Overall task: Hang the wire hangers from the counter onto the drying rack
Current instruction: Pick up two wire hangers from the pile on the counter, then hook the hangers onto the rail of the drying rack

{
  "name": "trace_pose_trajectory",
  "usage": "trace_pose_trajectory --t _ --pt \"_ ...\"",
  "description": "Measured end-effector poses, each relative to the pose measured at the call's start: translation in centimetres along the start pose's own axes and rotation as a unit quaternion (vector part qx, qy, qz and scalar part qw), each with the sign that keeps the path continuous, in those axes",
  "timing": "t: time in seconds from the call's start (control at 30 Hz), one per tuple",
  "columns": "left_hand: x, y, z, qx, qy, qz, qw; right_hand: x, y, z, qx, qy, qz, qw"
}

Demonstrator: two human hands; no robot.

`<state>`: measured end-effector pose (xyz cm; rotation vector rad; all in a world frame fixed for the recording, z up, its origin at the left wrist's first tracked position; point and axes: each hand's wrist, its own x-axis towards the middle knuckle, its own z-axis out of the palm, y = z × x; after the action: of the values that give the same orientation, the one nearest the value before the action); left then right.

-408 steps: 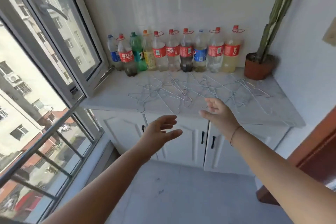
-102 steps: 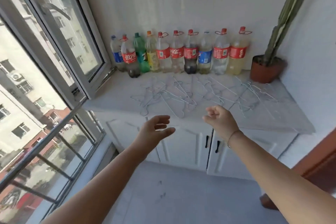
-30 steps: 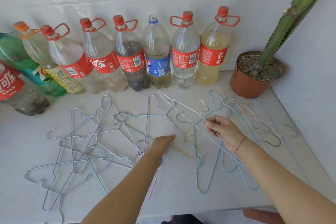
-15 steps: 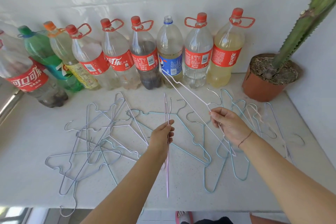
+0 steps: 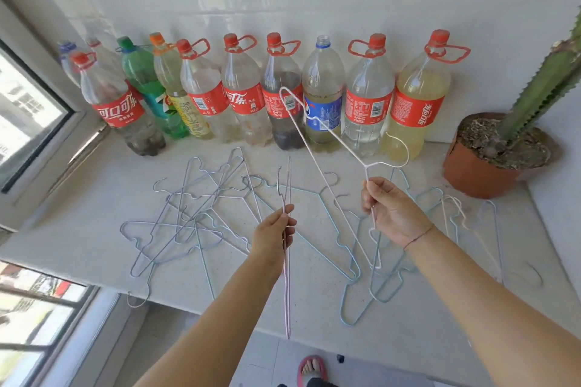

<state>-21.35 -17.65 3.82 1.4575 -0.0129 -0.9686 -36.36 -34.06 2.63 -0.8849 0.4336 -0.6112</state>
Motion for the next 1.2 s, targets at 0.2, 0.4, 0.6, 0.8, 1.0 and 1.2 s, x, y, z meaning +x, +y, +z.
trace_pose_trajectory --t 0.2,0.4,0.6,0.8,1.0,1.2 --pt "-4.0 -0.6 -1.3 -0.051 0.044 0.040 0.997 -0.6 0.9 1.1 0.016 -0.063 0.044 0.997" --pt "-7.7 -2.0 -3.5 -0.074 0.087 0.068 0.991 -1.3 2.6 3.6 -0.010 -0.139 0.094 0.986" --pt "-11.4 -2.7 -6.2 -0.100 0.143 0.094 0.980 -1.9 4.2 7.2 -0.021 -0.188 0.128 0.974" --pt "-15.3 -3.4 -10.1 -0.127 0.199 0.118 0.965 -4.5 6.4 12.2 -0.069 -0.203 0.176 0.961" --pt "-20.4 -4.3 -15.5 -0.155 0.269 0.147 0.939 -9.0 9.9 18.6 -0.172 -0.226 0.218 0.933" --pt "-28.5 -6.7 -22.0 -0.173 0.338 0.155 0.912 -16.2 13.7 25.8 -0.205 -0.262 0.262 0.906"
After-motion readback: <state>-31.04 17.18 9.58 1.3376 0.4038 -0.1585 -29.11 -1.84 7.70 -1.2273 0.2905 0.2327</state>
